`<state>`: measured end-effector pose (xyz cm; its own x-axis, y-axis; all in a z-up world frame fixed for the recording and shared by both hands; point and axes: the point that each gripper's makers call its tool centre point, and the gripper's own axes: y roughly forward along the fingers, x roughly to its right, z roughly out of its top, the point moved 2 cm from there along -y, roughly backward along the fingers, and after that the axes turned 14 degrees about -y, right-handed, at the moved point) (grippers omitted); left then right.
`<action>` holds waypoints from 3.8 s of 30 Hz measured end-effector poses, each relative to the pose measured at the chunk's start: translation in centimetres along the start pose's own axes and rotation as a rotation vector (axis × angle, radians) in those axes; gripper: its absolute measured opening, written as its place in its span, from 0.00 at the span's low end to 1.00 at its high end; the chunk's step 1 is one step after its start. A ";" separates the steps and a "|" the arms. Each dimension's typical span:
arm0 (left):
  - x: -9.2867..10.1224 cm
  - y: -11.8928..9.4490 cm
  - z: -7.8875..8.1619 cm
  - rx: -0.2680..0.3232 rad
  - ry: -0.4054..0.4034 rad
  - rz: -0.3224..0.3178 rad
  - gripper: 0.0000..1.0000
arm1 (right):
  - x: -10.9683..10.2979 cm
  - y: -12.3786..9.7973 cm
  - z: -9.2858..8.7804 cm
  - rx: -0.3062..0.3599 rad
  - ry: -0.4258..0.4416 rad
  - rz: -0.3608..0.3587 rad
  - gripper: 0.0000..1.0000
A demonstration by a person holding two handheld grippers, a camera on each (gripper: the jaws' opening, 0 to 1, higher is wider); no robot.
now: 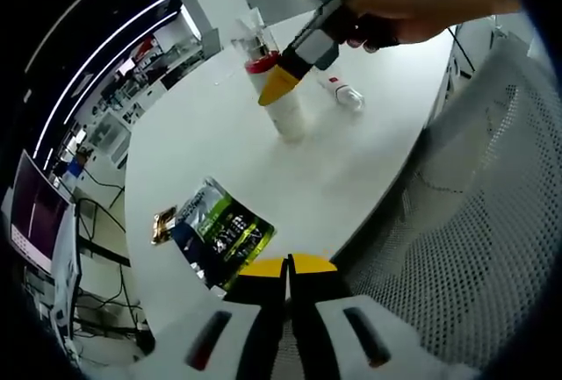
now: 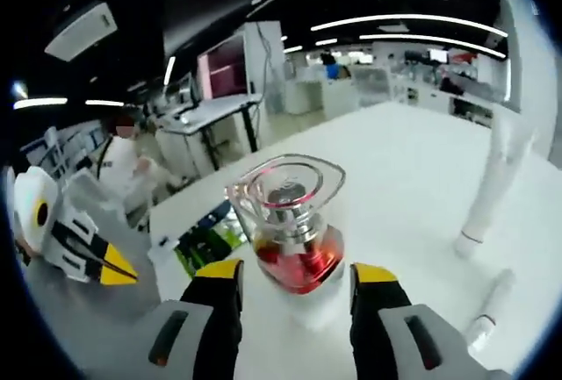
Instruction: Arrange the skincare products in the storage area until every visible bottle or jar stands upright without overlapping.
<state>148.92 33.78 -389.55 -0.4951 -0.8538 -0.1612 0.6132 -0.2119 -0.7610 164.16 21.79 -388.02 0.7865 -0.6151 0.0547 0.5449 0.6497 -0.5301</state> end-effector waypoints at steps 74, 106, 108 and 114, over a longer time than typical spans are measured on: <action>0.2 -0.5 0.7 0.046 0.019 -0.005 0.00 | 8.2 -9.9 5.0 0.195 0.030 -0.129 0.31; 0.6 0.4 -0.4 -0.021 0.013 -0.039 0.00 | 24.5 -10.2 0.9 0.100 -0.018 -0.342 0.30; 0.5 0.4 -0.4 -0.023 0.011 -0.038 0.00 | 25.3 -9.6 0.3 0.088 -0.004 -0.344 0.30; 0.4 0.5 -0.5 -0.034 0.002 -0.032 0.00 | 27.7 -8.4 -1.1 0.059 0.020 -0.360 0.30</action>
<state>148.69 33.60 -390.31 -0.5159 -0.8456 -0.1375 0.5756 -0.2232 -0.7867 181.08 -1.22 -383.02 0.5354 -0.8176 0.2118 0.8024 0.4141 -0.4298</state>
